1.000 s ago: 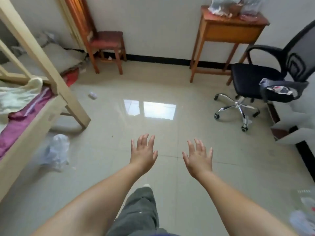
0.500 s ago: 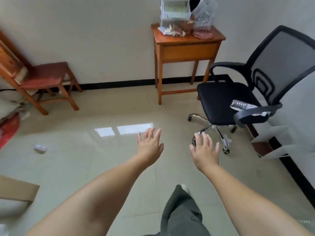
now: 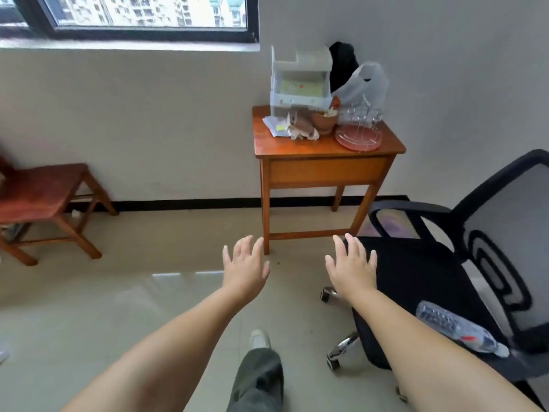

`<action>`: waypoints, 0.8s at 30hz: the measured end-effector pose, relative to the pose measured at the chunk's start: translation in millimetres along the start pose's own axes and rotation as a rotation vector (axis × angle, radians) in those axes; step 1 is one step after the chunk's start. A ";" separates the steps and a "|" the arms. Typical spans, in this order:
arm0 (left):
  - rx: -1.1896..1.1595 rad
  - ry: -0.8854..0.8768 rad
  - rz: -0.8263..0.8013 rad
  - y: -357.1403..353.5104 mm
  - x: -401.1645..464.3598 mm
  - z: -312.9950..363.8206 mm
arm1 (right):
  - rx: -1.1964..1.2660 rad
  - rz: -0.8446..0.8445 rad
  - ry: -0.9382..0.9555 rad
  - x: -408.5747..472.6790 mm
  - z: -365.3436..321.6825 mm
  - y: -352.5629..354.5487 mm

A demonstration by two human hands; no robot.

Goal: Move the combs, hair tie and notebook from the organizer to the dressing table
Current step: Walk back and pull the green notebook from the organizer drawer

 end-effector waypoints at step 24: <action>-0.342 0.017 0.009 166.3 623.5 83.5 | 0.426 0.092 0.043 624.6 -82.9 140.3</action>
Point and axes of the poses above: each hand's wrist, its own x-axis towards the middle knuckle, its own y-axis out of the back of the hand, z = x × y, the point moved 2 cm from there along x, towards the middle knuckle, and after that the axes turned 5 degrees about x, right-handed, at the moved point
